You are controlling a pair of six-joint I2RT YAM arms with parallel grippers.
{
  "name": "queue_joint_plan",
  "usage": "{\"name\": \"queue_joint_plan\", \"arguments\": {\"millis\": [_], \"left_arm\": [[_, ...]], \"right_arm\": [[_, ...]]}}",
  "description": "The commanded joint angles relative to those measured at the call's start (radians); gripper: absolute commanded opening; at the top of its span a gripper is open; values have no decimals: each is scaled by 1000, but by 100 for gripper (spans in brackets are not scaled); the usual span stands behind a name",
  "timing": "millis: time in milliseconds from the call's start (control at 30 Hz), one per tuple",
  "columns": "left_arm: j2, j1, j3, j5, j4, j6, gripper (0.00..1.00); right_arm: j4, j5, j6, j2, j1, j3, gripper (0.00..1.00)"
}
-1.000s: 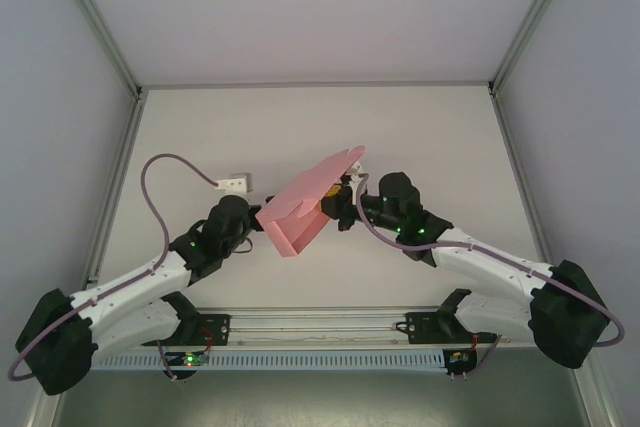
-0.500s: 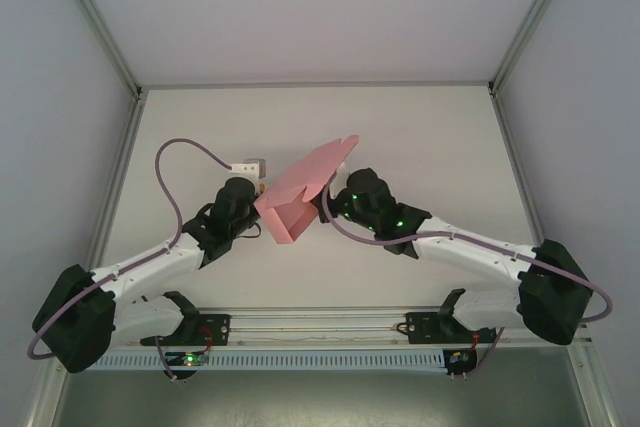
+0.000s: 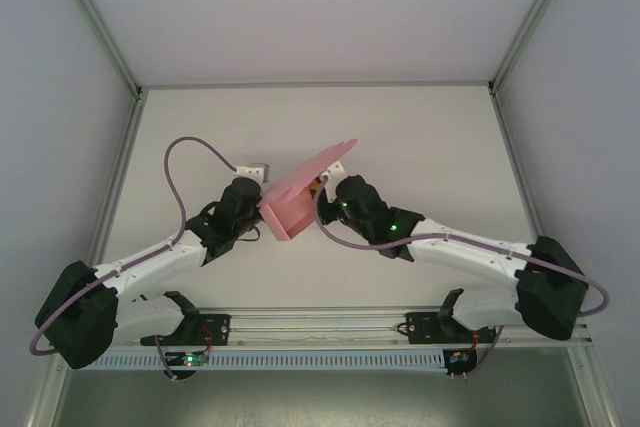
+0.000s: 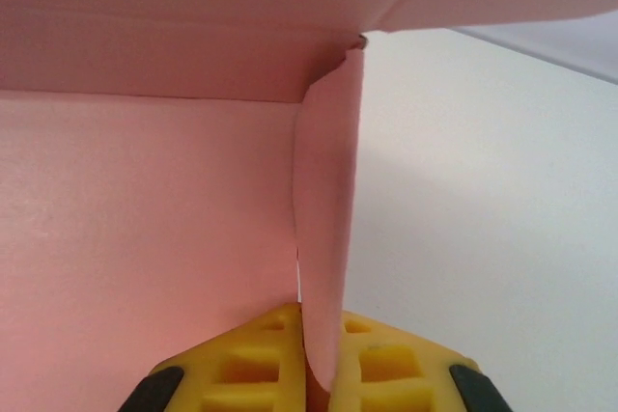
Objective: Assemble paper box
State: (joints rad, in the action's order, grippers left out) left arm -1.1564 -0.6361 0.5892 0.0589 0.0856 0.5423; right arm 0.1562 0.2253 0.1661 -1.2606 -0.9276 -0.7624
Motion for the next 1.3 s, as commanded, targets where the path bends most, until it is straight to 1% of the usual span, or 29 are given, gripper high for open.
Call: {"name": "queue_joint_plan", "arguments": {"millis": [0,100,200,267,367,433,500,567,667,767,867,900,933,967,1000,1100,1167,1200,1267], "left_arm": [[68,-30,60,143,-71,-6,100],[136,-25,-11,265,-169,52,100],[263,-23,-88,294,-221,105,100],[362,-23,-117,328,-285,145,100],[486,-23,-127,382,-403,176,100],[540,-23,-135,381,-429,170,100],[571,-23,-144,352,-419,159,100],[575,-23,-143,327,-413,157,100],[545,-23,-130,313,-400,146,100],[491,-23,-107,290,-400,135,100],[435,-23,-98,232,-360,103,100],[417,-23,-97,209,-337,90,100],[395,-23,-94,181,-315,69,100],[374,-23,-88,158,-297,50,100],[353,-22,-81,141,-280,31,100],[281,-23,-40,97,-261,-27,100],[234,-23,-11,65,-253,-85,100],[214,-24,1,61,-251,-108,100],[179,-22,31,58,-250,-140,100]], "right_arm": [[5,-32,18,112,46,63,0],[-37,-22,50,237,113,98,0],[-134,-15,103,294,194,124,0],[-178,-22,141,285,237,148,0],[-197,-4,184,203,242,176,0],[-222,65,217,112,204,163,0],[-248,151,267,-1,158,135,0],[-292,194,334,-109,136,87,0],[-281,179,410,-231,114,48,0],[-244,165,439,-293,90,39,2],[-251,171,445,-299,86,34,14],[-253,171,446,-293,86,38,16],[-255,166,449,-284,86,40,21],[-254,162,448,-271,86,45,28],[-253,158,445,-254,85,49,38],[-256,150,416,-192,94,62,44],[-250,124,380,-142,123,77,50],[-239,96,350,-116,152,89,53],[-197,5,280,-57,224,122,55]]}}
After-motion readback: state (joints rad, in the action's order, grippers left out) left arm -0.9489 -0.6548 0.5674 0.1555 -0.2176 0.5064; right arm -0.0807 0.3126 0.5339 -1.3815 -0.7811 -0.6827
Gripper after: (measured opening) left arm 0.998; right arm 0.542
